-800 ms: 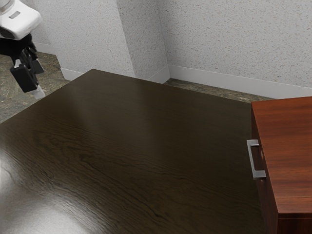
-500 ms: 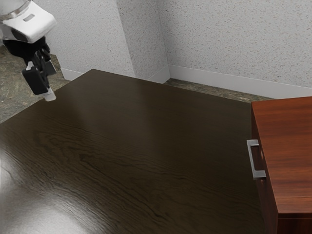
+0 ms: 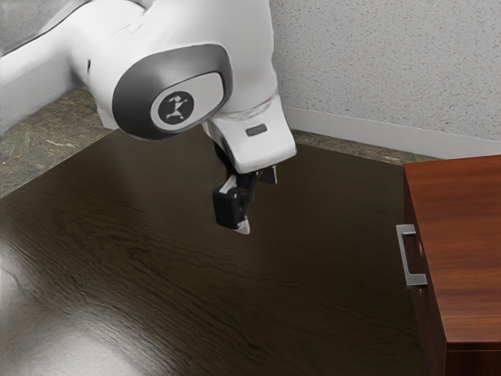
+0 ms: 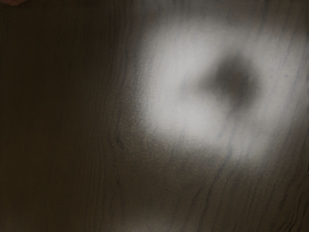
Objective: Pull the drawer handle with one arm to open the drawer
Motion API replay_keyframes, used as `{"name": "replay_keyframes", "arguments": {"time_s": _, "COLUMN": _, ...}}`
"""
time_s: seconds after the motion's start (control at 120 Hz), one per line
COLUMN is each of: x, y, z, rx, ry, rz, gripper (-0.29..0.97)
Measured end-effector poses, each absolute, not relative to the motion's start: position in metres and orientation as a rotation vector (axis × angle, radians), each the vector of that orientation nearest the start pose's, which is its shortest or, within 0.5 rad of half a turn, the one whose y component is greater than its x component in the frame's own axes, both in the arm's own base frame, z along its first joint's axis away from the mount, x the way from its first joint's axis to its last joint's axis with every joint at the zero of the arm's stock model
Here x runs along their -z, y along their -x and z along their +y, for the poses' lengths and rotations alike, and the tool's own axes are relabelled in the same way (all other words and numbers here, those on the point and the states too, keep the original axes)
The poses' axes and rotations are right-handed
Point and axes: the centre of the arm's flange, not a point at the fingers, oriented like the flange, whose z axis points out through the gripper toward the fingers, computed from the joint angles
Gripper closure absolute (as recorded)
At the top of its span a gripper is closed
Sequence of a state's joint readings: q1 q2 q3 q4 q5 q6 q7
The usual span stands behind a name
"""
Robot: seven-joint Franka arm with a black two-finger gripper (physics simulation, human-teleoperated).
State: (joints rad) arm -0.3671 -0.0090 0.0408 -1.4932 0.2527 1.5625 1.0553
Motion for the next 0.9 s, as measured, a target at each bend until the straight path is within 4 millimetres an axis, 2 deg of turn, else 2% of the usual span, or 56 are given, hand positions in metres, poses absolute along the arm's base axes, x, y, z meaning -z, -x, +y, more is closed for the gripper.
{"name": "replay_keyframes", "arguments": {"time_s": 0.075, "x": -0.658, "y": -0.514, "z": -0.176, "rx": -0.025, "ry": 2.122, "rz": 1.916, "gripper": 0.0}}
{"name": "replay_keyframes", "arguments": {"time_s": 0.117, "x": -0.652, "y": -0.509, "z": -0.177, "rx": -0.021, "ry": 2.087, "rz": 1.937, "gripper": 0.0}}
{"name": "replay_keyframes", "arguments": {"time_s": 0.15, "x": -0.647, "y": -0.511, "z": -0.163, "rx": -0.022, "ry": 2.089, "rz": 1.923, "gripper": 0.0}}
{"name": "replay_keyframes", "arguments": {"time_s": 0.242, "x": -0.639, "y": -0.534, "z": -0.11, "rx": -0.019, "ry": 2.136, "rz": 1.848, "gripper": 0.0}}
{"name": "replay_keyframes", "arguments": {"time_s": 0.317, "x": -0.638, "y": -0.542, "z": -0.096, "rx": -0.002, "ry": 2.13, "rz": 1.84, "gripper": 0.0}}
{"name": "replay_keyframes", "arguments": {"time_s": 0.467, "x": -0.636, "y": -0.545, "z": -0.115, "rx": 0.025, "ry": 2.044, "rz": 1.92, "gripper": 0.0}}
{"name": "replay_keyframes", "arguments": {"time_s": 0.592, "x": -0.616, "y": -0.55, "z": -0.129, "rx": -0.011, "ry": 1.954, "rz": 1.992, "gripper": 0.0}}
{"name": "replay_keyframes", "arguments": {"time_s": 0.65, "x": -0.603, "y": -0.553, "z": -0.132, "rx": -0.02, "ry": 1.92, "rz": 2.019, "gripper": 0.0}}
{"name": "replay_keyframes", "arguments": {"time_s": 0.775, "x": -0.589, "y": -0.558, "z": -0.132, "rx": 0.031, "ry": 1.853, "rz": 2.055, "gripper": 0.0}}
{"name": "replay_keyframes", "arguments": {"time_s": 0.9, "x": -0.594, "y": -0.561, "z": -0.132, "rx": 0.113, "ry": 1.783, "rz": 2.089, "gripper": 0.0}}
